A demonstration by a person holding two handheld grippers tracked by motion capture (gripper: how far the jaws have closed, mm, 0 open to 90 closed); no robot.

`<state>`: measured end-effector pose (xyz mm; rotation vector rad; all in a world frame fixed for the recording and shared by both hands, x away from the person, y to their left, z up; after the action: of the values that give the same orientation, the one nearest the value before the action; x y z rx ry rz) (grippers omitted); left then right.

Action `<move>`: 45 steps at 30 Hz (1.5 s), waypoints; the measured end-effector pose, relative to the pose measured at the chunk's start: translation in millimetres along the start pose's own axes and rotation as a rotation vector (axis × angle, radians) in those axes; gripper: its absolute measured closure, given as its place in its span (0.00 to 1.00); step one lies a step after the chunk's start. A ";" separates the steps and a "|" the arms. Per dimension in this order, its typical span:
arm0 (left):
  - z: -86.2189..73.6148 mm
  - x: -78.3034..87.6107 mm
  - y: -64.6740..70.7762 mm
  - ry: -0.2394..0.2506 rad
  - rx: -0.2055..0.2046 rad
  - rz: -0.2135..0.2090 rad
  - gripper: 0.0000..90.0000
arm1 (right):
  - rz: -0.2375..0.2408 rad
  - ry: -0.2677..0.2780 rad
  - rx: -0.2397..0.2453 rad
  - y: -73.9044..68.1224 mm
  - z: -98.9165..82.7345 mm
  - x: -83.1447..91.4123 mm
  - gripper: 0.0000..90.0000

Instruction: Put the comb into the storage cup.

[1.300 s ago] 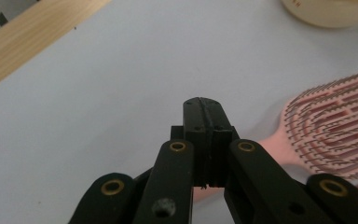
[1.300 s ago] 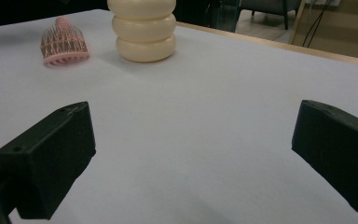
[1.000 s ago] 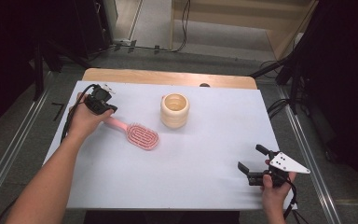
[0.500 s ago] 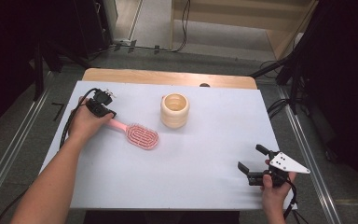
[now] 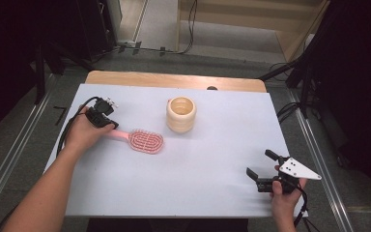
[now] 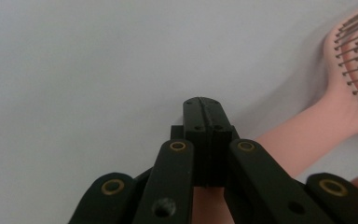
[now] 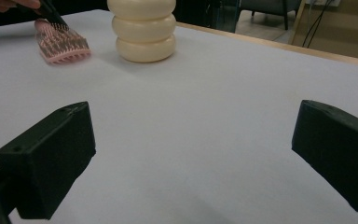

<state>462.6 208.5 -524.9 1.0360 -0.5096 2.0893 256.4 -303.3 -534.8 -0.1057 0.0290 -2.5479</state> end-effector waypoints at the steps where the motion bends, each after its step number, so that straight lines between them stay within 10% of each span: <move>1: -1.7 1.4 1.4 -0.002 -0.003 -0.002 1.00 | 0.001 0.000 0.000 0.0 0.0 0.0 0.00; 20: -31.0 25.3 24.4 -0.013 -0.062 -0.082 1.00 | -0.004 -0.004 0.007 0.0 -0.4 -0.8 0.00; 24: -25.6 34.6 24.4 0.044 -0.060 -0.078 1.00 | -0.004 -0.006 0.005 -0.5 -0.4 -0.9 0.00; 35: -4.3 43.4 44.9 0.057 -0.191 -0.101 0.35 | -0.006 -0.006 0.006 0.0 -0.5 -0.9 0.00; 40: -7.7 33.7 51.1 -0.013 -0.243 -0.124 0.00 | -0.005 -0.005 0.006 0.0 -0.4 -0.7 0.00; 45: -10.7 25.0 57.4 -0.068 -0.281 -0.133 0.00 | -0.005 -0.006 0.006 0.0 -0.5 -1.0 0.00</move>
<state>403.4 188.8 -512.7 0.9510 -0.7248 1.8094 257.2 -302.7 -535.4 -0.1113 0.0182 -2.5525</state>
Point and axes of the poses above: each handheld gripper's, and its own axes: x roughly backward along the jaws, z roughly out of its top, y roughly to its right, the point moved 6 cm from there along -x, roughly forward along the jaws, and after that the axes turned 14 degrees about y, right-handed, at the moved point
